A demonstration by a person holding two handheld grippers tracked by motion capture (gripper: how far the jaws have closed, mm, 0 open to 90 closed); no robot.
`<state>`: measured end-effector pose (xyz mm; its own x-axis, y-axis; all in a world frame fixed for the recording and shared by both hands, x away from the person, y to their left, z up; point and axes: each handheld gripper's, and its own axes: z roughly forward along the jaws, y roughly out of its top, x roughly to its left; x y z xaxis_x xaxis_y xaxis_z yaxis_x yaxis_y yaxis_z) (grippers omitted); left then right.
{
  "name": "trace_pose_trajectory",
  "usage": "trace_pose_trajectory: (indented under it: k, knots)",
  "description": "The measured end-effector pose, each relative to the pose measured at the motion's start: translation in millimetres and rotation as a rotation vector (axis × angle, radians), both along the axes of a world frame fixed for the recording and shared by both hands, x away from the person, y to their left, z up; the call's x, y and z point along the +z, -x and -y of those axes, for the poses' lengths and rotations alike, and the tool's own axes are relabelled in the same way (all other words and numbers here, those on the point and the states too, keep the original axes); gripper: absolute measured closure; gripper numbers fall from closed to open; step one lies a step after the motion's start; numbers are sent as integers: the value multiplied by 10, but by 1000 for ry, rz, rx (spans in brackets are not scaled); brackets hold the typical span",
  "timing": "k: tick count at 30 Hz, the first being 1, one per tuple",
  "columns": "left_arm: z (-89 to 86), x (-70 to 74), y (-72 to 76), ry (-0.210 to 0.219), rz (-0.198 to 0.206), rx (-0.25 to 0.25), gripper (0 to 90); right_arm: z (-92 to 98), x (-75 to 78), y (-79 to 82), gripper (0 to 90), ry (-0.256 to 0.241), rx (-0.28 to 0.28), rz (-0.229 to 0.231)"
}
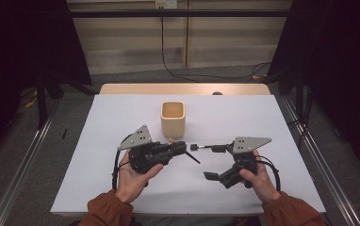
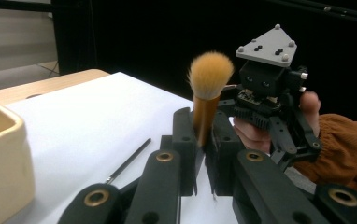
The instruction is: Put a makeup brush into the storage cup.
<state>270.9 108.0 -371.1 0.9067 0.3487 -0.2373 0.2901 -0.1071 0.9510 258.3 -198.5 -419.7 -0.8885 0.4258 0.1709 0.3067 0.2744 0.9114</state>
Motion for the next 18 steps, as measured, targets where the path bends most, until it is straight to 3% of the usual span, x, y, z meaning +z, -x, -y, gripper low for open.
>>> trace_pose_trajectory:
  k: [9, 18]
  knots:
    - [-116, 6, -23, -18, 2, 39, 838, 62, 14, 14, 24, -17, -27, 2]
    - [-214, 25, -46, -30, -1, 59, 838, 160, 35, 97, 24, -17, -87, 41]
